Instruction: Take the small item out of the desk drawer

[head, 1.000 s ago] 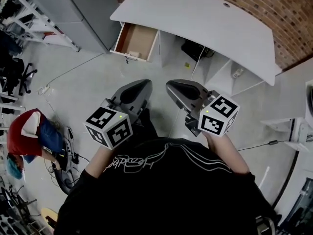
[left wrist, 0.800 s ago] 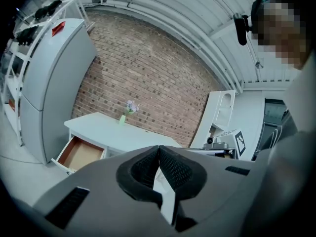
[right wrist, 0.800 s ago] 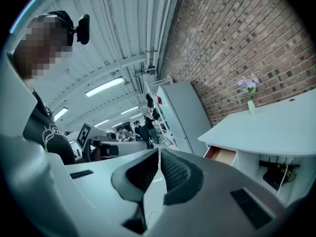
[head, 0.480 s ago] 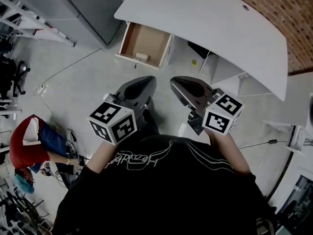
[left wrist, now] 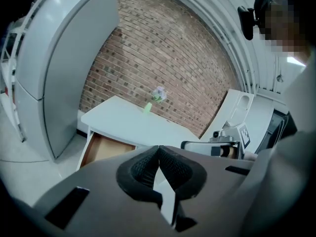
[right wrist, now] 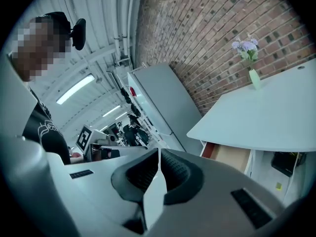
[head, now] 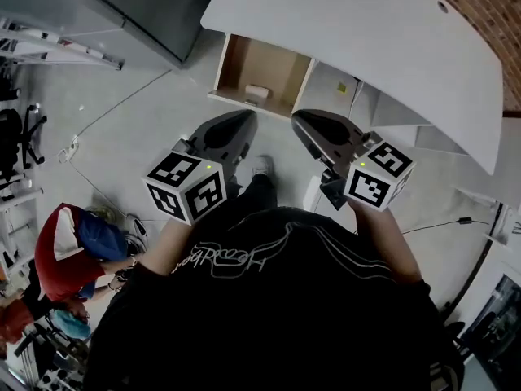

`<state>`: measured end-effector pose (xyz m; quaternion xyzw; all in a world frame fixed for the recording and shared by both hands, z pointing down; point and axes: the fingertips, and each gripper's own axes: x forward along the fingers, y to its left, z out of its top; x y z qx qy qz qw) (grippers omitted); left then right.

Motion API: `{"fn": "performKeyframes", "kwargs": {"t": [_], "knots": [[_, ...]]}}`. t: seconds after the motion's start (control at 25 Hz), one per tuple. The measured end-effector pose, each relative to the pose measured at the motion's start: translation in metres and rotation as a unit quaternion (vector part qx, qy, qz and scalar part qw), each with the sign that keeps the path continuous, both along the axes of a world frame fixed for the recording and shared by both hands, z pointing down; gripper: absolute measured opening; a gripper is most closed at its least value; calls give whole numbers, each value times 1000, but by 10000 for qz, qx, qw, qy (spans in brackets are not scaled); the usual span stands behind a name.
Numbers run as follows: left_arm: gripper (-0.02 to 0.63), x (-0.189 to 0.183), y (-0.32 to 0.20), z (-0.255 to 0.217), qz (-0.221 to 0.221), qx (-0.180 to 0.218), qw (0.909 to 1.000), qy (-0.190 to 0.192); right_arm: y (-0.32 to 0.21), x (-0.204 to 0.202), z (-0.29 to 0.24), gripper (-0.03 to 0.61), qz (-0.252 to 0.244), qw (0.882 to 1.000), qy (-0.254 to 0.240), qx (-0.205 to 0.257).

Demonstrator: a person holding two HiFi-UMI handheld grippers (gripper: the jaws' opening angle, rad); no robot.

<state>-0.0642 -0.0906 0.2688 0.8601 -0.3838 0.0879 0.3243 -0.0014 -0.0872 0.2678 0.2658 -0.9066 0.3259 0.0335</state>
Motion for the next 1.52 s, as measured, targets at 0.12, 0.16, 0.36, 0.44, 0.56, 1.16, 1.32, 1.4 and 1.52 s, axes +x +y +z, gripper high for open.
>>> {"fn": "performKeyframes", "kwargs": {"t": [0.12,0.16,0.36,0.44,0.56,1.16,1.32,1.4,1.52], "knots": [[21,-19,-24,30,81,-160,9997,-161,-30,-13,21,46,120,9998,82,-105],[21,-25,-31,41,85,-227,9995,-194,-38,-17,29,46,133,9997,138,-117],[21,-45,-60,87,15,-498,9986,-179,-78,-31,79,46,38,9978,610,-251],[21,-49,-68,105,24,-588,9980,-245,-90,-33,100,48,19,9963,814,-265],[21,-60,-73,134,-30,-774,9964,-343,-103,-46,127,48,-188,9941,1062,-74],[21,-116,-113,235,-429,-1271,9902,-387,-152,-102,307,178,-1825,9421,2812,-40],[21,-133,-120,255,-652,-1383,9875,-389,-161,-111,360,194,-2366,9124,3339,-83],[21,-141,-118,266,-777,-1486,9852,-364,-163,-114,383,199,-2605,8962,3590,-78],[21,-148,-114,280,-885,-1671,9815,-289,-167,-116,416,199,-2860,8777,3844,-121]]}}
